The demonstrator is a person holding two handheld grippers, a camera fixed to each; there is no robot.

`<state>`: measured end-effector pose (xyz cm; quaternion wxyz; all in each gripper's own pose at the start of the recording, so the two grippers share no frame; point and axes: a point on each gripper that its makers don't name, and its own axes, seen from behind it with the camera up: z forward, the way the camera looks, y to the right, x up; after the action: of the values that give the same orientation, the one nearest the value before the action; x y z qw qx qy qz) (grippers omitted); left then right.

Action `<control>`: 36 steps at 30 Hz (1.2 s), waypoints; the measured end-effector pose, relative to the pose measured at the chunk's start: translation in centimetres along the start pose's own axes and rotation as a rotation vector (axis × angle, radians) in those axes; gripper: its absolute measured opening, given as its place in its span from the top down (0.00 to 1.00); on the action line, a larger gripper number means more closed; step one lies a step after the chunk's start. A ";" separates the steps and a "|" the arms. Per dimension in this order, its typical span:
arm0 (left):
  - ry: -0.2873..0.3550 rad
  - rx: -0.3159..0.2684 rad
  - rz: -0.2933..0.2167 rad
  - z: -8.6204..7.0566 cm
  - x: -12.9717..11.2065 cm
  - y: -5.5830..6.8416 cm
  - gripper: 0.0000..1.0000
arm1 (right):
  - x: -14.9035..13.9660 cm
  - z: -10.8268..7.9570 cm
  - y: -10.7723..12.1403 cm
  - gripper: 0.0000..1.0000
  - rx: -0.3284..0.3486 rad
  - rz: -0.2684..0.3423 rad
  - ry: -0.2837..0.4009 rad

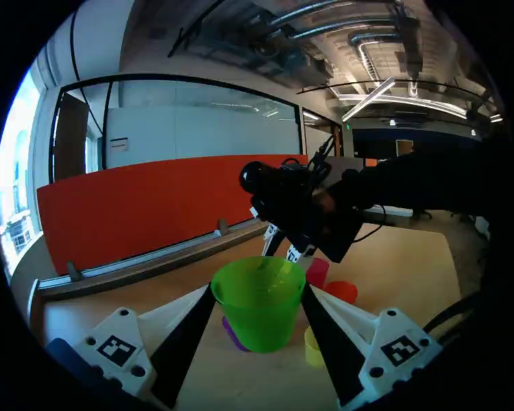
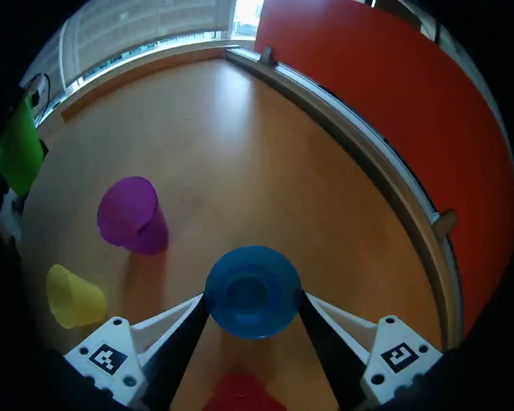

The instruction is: Pour water

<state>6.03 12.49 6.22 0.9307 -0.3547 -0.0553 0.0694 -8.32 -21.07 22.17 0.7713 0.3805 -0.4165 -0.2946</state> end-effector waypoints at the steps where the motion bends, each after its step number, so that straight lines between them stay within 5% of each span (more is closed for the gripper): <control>1: -0.001 0.000 0.000 0.0 0.0 0.0 0.12 | 0.0 0.0 -0.1 0.06 0.001 0.002 0.002; 36: 0.011 0.005 0.015 -0.5 0.6 0.4 0.12 | 0.2 -1.1 -2.7 0.07 0.009 0.138 0.078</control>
<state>6.68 12.55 5.58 0.9313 -0.3533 -0.0471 0.0746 -7.66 -22.26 19.64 0.8037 0.3658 -0.4125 -0.2238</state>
